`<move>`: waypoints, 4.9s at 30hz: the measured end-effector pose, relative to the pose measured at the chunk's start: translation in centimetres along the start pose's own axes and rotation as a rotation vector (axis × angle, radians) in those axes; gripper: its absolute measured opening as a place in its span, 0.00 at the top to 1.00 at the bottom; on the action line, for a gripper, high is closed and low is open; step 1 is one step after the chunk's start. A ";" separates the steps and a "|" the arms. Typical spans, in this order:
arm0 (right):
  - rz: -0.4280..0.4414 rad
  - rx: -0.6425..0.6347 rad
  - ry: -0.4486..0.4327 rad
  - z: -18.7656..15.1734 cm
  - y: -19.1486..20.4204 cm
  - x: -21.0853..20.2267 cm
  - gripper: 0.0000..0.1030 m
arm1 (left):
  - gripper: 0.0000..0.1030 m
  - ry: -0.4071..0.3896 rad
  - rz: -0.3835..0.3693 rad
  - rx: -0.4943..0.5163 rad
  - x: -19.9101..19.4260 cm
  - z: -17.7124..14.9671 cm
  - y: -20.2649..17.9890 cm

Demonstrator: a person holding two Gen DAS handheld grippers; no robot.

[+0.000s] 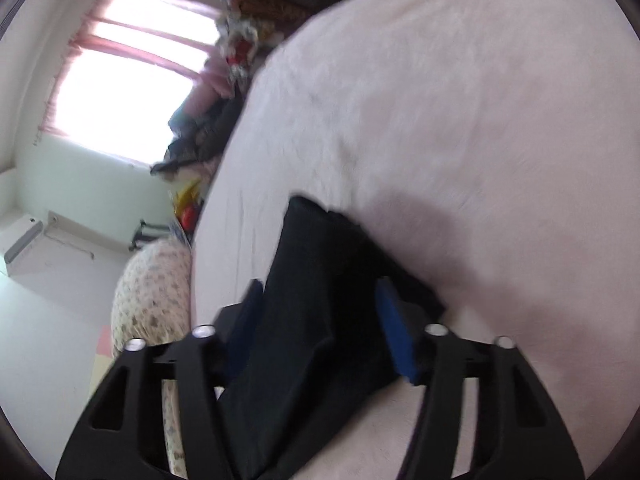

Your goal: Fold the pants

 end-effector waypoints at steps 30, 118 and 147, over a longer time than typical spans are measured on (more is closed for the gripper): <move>0.053 -0.004 0.051 -2.0 1.6 2.5 0.96 | 0.56 0.315 0.064 -0.092 4.7 4.6 -0.4; -0.130 -0.267 0.099 2.4 2.1 5.9 0.81 | 0.09 -0.018 -0.204 0.150 -3.5 -0.7 -3.4; 0.155 -0.415 0.078 4.0 7.5 8.7 0.53 | 0.06 0.029 -0.199 0.088 -2.4 -1.1 -2.4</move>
Point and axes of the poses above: each gripper's, at about its wrist camera, not at the fingertips, and x roughly the way its jaws point, y to its left, z to its top, the point moved 8 cm from there along x, roughly the way its jaws point, and after that the axes turned 7 degrees about z, right-handed, at the moved point
